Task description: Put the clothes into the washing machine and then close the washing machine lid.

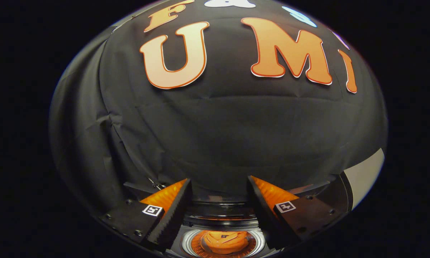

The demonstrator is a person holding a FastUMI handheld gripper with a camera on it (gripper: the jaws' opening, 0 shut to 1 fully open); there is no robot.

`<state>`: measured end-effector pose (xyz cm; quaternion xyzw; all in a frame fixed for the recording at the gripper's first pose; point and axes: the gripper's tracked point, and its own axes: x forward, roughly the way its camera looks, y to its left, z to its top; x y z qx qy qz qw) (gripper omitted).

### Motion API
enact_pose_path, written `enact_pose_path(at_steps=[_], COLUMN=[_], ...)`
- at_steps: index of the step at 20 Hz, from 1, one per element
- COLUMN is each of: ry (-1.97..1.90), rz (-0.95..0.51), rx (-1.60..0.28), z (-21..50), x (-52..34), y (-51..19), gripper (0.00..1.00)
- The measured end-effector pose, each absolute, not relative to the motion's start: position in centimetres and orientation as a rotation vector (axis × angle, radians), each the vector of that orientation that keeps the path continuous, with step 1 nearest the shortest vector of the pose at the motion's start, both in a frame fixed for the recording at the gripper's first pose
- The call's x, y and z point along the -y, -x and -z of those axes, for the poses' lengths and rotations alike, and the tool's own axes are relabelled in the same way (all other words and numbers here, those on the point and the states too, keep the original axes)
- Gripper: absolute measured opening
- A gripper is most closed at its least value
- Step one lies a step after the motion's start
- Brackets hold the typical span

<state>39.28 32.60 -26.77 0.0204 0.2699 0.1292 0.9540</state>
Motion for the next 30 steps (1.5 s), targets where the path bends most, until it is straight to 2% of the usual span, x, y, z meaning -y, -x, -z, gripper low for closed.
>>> enact_pose_path(at_steps=[30], ry=[0.002], rz=[-0.222], rx=[-0.479], z=[28.2], x=[-31.3], y=[-26.7], gripper=[0.99])
